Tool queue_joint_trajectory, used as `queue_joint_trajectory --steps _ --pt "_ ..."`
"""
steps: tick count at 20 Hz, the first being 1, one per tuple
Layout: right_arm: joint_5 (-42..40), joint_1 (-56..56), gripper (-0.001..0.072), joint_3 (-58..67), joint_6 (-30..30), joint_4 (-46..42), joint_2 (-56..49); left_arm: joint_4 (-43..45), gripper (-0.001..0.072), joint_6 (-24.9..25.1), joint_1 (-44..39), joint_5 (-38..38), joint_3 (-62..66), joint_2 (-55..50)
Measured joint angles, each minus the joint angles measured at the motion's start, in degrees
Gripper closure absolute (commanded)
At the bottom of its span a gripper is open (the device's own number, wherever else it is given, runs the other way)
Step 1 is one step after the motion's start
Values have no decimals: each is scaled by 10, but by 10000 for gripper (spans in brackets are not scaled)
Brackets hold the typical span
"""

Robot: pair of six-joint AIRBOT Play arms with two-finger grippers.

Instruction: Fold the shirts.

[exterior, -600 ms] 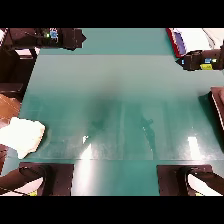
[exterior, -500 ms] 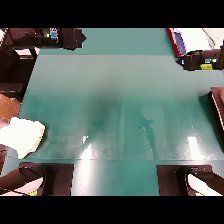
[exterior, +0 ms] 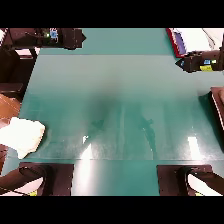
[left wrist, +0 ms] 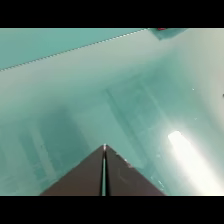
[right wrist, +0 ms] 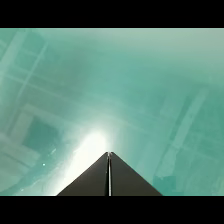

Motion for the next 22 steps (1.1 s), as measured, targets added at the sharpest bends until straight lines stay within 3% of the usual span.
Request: queue_joint_trajectory --steps 6,11,15,16,17,18,19,22 --pt "7 0 697 0 0 0 0 21 684 0 4 6 0 7" --pt "8 0 696 0 0 0 0 128 684 0 72 -137 -19 61" --pt "8 0 696 0 0 0 0 197 678 0 164 -227 -124 129" --pt "8 0 696 0 0 0 0 208 426 0 185 -243 -160 143" --pt "8 0 696 0 0 0 0 217 51 0 208 -259 -202 155" --pt "8 0 696 0 0 0 0 228 2 1 227 -267 -240 163" --pt "8 0 696 0 0 0 0 235 55 0 245 -272 -285 170" --pt "8 0 696 0 0 0 0 252 55 1 290 -266 -404 181"
